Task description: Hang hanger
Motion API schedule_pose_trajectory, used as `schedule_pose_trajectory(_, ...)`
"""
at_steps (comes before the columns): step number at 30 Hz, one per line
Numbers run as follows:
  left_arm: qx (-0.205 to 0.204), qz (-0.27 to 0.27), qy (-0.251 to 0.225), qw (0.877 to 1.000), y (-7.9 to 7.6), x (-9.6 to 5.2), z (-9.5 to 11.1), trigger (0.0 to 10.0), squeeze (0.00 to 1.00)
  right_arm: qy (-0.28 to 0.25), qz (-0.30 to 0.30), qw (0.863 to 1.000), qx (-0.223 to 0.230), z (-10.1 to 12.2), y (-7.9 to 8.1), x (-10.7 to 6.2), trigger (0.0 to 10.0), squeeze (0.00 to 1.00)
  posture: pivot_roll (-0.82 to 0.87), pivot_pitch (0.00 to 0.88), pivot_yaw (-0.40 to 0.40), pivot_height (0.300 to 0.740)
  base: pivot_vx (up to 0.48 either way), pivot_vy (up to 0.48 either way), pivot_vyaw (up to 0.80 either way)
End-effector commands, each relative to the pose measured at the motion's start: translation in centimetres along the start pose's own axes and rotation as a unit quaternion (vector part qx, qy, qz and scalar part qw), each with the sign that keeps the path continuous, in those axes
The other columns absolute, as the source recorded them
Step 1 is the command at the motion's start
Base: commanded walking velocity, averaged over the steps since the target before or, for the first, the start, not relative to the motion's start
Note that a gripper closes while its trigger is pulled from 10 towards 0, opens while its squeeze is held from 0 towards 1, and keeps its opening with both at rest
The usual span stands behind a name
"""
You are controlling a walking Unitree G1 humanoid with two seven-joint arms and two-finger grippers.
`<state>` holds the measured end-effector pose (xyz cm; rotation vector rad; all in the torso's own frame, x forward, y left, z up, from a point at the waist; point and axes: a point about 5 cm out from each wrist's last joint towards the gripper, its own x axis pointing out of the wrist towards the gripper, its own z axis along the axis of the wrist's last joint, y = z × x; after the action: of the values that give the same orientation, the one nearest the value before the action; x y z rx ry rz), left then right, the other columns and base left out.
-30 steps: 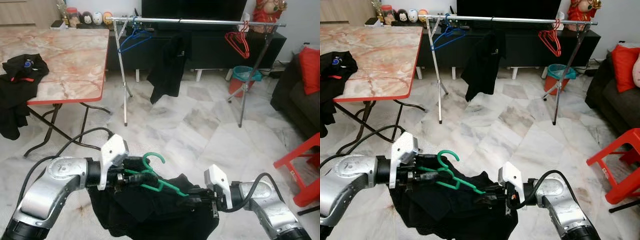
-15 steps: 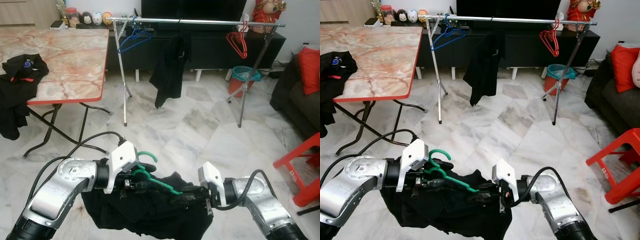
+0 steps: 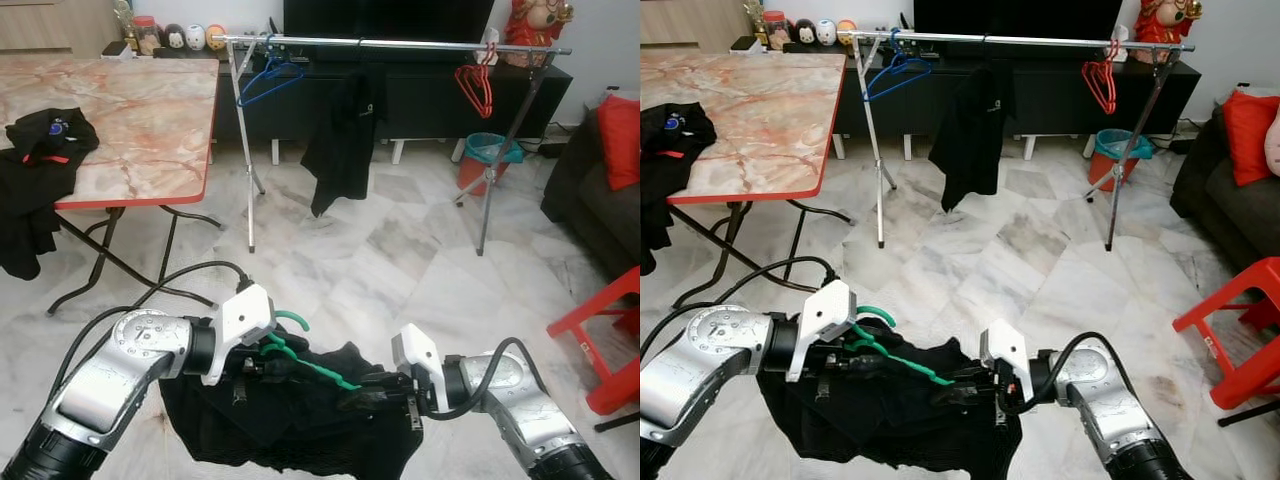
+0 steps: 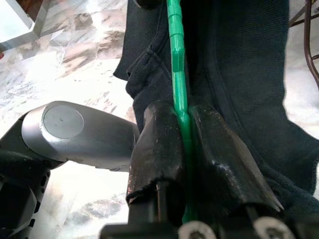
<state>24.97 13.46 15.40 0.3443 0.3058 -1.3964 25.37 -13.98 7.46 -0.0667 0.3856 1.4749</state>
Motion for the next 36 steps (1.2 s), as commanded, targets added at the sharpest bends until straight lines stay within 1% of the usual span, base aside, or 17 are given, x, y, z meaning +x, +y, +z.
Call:
schedule_pose_trajectory(1,0.011,0.008,0.02,1.0,0.36,-0.47,-0.14,0.0,0.0,-0.012,0.0,1.0,-0.021,0.97,-0.38,-0.19,0.0,0.0,0.15,0.0,-0.06,0.74,0.0,0.0,0.0)
schedule_pose_trajectory(8,0.019,0.007,0.045,0.999,0.48,-0.7,-0.7,0.0,0.0,-0.01,0.0,1.0,-0.021,0.92,-0.42,-0.26,0.0,0.0,0.16,0.0,-0.063,0.74,0.0,0.0,0.0)
schedule_pose_trajectory(19,0.019,0.011,0.043,0.999,0.77,-0.59,-0.72,0.0,0.0,-0.01,0.003,1.0,-0.027,0.93,-0.32,0.2,0.0,0.0,0.15,0.0,-0.057,0.74,0.0,0.0,0.0)
schedule_pose_trajectory(20,0.019,0.012,0.043,0.999,0.8,-0.56,-0.7,0.0,0.0,-0.008,0.004,1.0,-0.03,0.87,-0.26,0.25,4.6,0.0,0.15,0.0,-0.056,0.74,0.0,0.0,0.0)
schedule_pose_trajectory(21,0.019,0.012,0.041,0.999,0.81,-0.51,-0.67,0.0,0.0,-0.007,0.005,0.999,-0.031,0.82,-0.21,0.3,10.0,0.0,0.15,0.0,-0.056,0.74,0.0,0.0,0.0)
schedule_pose_trajectory(24,0.019,0.011,0.039,0.999,0.85,-0.44,-0.62,0.0,0.0,-0.006,0.008,1.0,-0.029,0.75,-0.13,0.37,10.0,0.0,0.15,0.0,-0.054,0.74,0.0,0.0,0.0)
schedule_pose_trajectory(25,0.02,0.012,0.039,0.999,0.89,-0.4,-0.62,0.0,0.0,-0.007,0.014,1.0,-0.025,0.72,-0.01,0.4,10.0,0.69,0.15,0.0,-0.055,0.74,0.0,0.0,0.0)
schedule_pose_trajectory(26,0.02,0.012,0.039,0.999,0.92,-0.39,-0.62,0.0,0.0,-0.007,0.016,1.0,-0.024,0.72,0.04,0.4,10.0,0.69,0.15,0.0,-0.055,0.74,0.0,0.0,0.0)
schedule_pose_trajectory(27,0.021,0.013,0.039,0.999,0.95,-0.38,-0.6,0.0,0.0,-0.007,0.019,1.0,-0.023,0.72,0.1,0.4,10.0,1.0,0.15,0.0,-0.055,0.74,0.0,0.0,0.0)
schedule_pose_trajectory(36,0.023,0.017,0.034,0.999,1.04,-0.13,-0.56,0.0,0.0,-0.003,0.036,0.999,-0.024,0.74,0.41,0.3,10.0,1.0,0.15,0.0,-0.055,0.74,0.0,0.0,0.0)
